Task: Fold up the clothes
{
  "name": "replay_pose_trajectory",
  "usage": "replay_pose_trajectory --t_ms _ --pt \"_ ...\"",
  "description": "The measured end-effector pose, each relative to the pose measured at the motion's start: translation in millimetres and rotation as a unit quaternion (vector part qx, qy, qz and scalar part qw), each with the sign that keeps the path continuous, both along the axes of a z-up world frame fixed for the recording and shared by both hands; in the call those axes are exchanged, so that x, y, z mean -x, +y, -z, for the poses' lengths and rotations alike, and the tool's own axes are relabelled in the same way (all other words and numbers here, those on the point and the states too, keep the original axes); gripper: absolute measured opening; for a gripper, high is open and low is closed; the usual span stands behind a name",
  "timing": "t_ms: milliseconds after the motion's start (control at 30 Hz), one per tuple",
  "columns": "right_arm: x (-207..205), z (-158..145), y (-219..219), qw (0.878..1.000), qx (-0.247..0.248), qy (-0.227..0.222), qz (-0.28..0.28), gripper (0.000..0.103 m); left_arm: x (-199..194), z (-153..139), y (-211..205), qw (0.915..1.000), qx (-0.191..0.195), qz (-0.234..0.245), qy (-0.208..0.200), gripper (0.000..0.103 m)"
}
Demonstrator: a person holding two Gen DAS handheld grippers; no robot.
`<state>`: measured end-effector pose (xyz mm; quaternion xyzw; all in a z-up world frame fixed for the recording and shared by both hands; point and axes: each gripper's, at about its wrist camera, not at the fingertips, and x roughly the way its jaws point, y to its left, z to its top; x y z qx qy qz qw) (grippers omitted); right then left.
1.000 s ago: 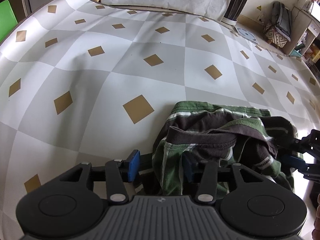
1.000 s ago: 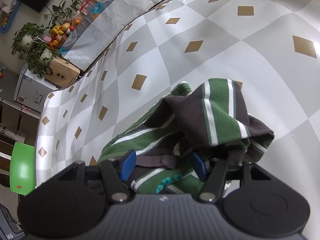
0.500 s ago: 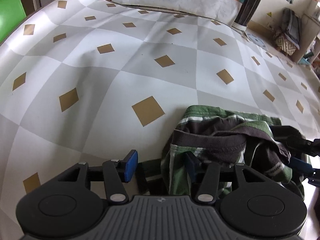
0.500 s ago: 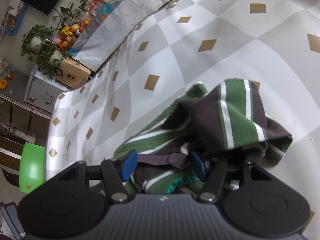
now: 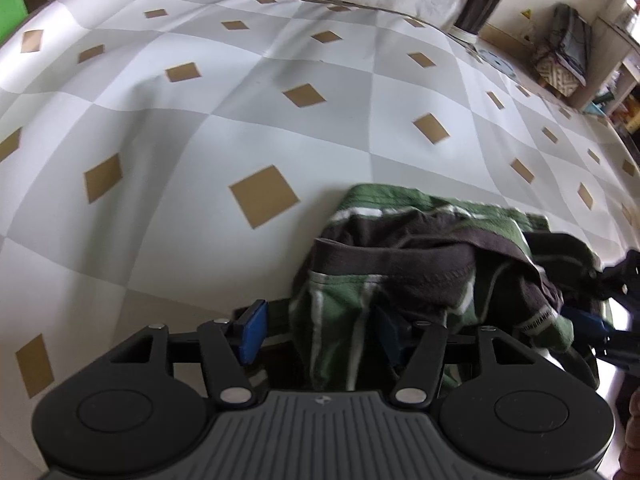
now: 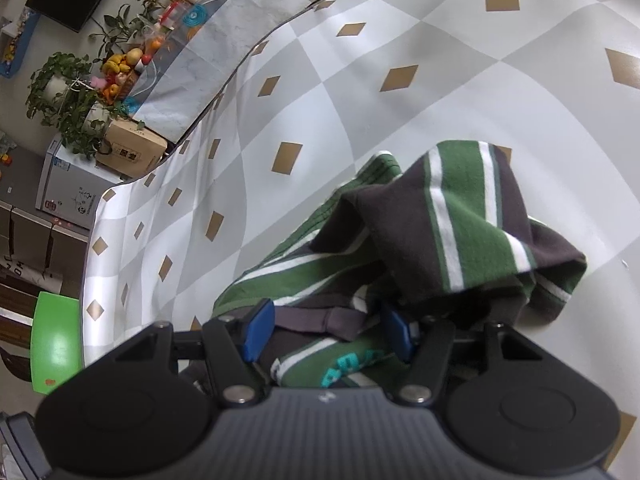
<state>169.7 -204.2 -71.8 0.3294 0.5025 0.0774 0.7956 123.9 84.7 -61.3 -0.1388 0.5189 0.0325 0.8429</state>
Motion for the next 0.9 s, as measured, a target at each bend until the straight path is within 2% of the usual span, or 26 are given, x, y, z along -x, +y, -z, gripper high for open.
replay_pose_trajectory --t_ms 67,133,167,200,233,333,400,533,667,900 --pt "0.3 -0.9 3.2 1.000 0.004 -0.008 -0.005 0.048 -0.2 0.5 -3.6 1.0000 -0.001 0.007 0.000 0.056" --pt "0.9 -1.9 6.9 1.000 0.017 -0.016 -0.010 0.037 -0.2 0.3 -5.7 0.9999 0.004 0.013 -0.002 0.054" --pt "1.3 -2.7 8.5 0.999 0.025 -0.020 -0.012 0.027 0.0 -0.1 -6.3 0.9999 0.008 0.014 -0.004 0.050" --pt "1.7 -4.2 9.7 0.999 0.033 -0.024 -0.014 0.019 0.1 -0.5 -6.7 0.9998 0.012 0.016 -0.006 0.037" --pt "2.1 -6.2 10.5 0.999 0.039 -0.030 -0.017 0.017 0.2 -0.9 -7.0 0.9997 0.014 0.017 -0.006 0.024" --pt "3.5 -14.1 13.8 0.997 0.049 -0.052 -0.027 0.012 0.7 -2.7 -7.4 0.9998 0.010 0.015 -0.009 0.010" --pt "4.4 -20.4 17.2 0.995 0.058 -0.068 -0.037 0.008 1.3 -4.8 -7.5 0.9998 0.008 0.015 -0.012 0.007" --pt "5.3 -29.7 19.4 0.994 0.058 -0.086 -0.046 0.007 2.8 -10.4 -8.6 0.9997 0.002 0.013 -0.022 0.005" --pt "4.8 -37.1 16.1 0.993 0.047 -0.100 -0.044 0.007 1.9 -12.8 -3.9 0.9996 0.013 0.003 -0.025 0.005" --pt "1.2 -41.3 2.2 0.995 0.025 -0.099 -0.016 0.007 0.6 -15.5 3.8 0.9988 0.035 -0.011 -0.032 0.005"
